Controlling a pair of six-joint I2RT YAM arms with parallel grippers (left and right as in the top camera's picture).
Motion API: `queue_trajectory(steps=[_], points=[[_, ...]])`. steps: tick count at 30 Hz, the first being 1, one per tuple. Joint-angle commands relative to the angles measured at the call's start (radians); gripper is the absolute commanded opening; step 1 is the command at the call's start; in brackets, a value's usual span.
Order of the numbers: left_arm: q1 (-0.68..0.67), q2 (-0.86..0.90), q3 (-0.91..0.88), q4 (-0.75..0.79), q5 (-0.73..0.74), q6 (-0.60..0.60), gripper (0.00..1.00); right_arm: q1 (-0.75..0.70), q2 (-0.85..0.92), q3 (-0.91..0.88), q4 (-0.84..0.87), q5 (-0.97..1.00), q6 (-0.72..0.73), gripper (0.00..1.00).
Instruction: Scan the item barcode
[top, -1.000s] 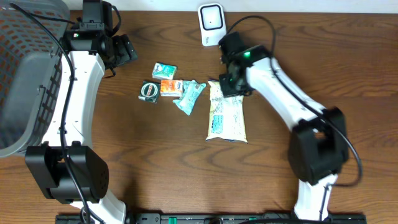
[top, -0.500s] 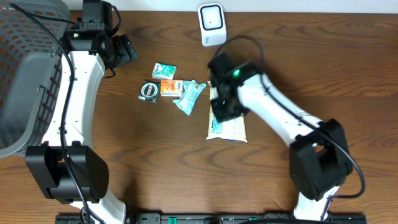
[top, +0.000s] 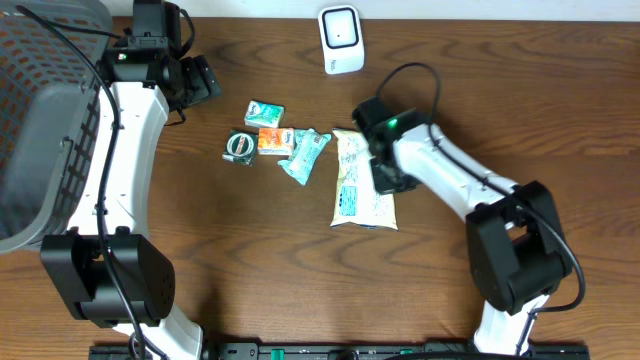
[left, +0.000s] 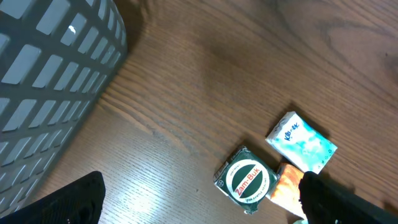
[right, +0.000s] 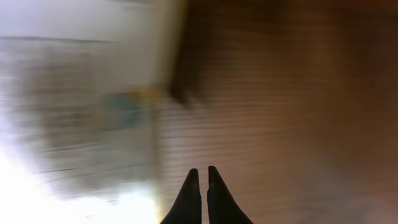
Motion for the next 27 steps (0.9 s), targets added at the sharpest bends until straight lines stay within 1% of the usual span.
queue_trajectory(steps=[1,4,7,12,15,17,20,23,27], points=[[0.000,0.006,0.006,0.000,-0.013,0.006,0.98,-0.038,-0.001,0.113,-0.046,-0.098,-0.032,0.01],[0.000,0.006,0.006,0.000,-0.013,0.006,0.98,-0.038,-0.001,0.188,-0.062,-0.294,-0.122,0.01],[0.000,0.006,0.006,0.000,-0.013,0.006,0.98,-0.023,-0.001,0.204,-0.053,-0.371,-0.138,0.01],[0.000,0.006,0.006,0.000,-0.013,0.006,0.98,0.014,0.009,0.174,-0.023,-0.331,-0.137,0.01],[0.000,0.006,0.006,0.000,-0.013,0.005,0.98,0.031,0.012,0.109,0.029,-0.265,-0.072,0.01],[0.000,0.006,0.006,0.000,-0.013,0.006,0.98,0.036,0.012,0.039,0.089,-0.235,-0.032,0.01],[0.000,0.006,0.006,0.000,-0.013,0.006,0.98,0.037,0.012,-0.069,0.215,-0.243,-0.027,0.01],[0.000,0.006,0.006,0.000,-0.013,0.006,0.98,0.033,0.012,-0.137,0.293,-0.232,0.001,0.01],[0.000,0.006,0.006,0.000,-0.013,0.006,0.98,0.005,0.009,-0.119,0.286,-0.185,0.005,0.01]])
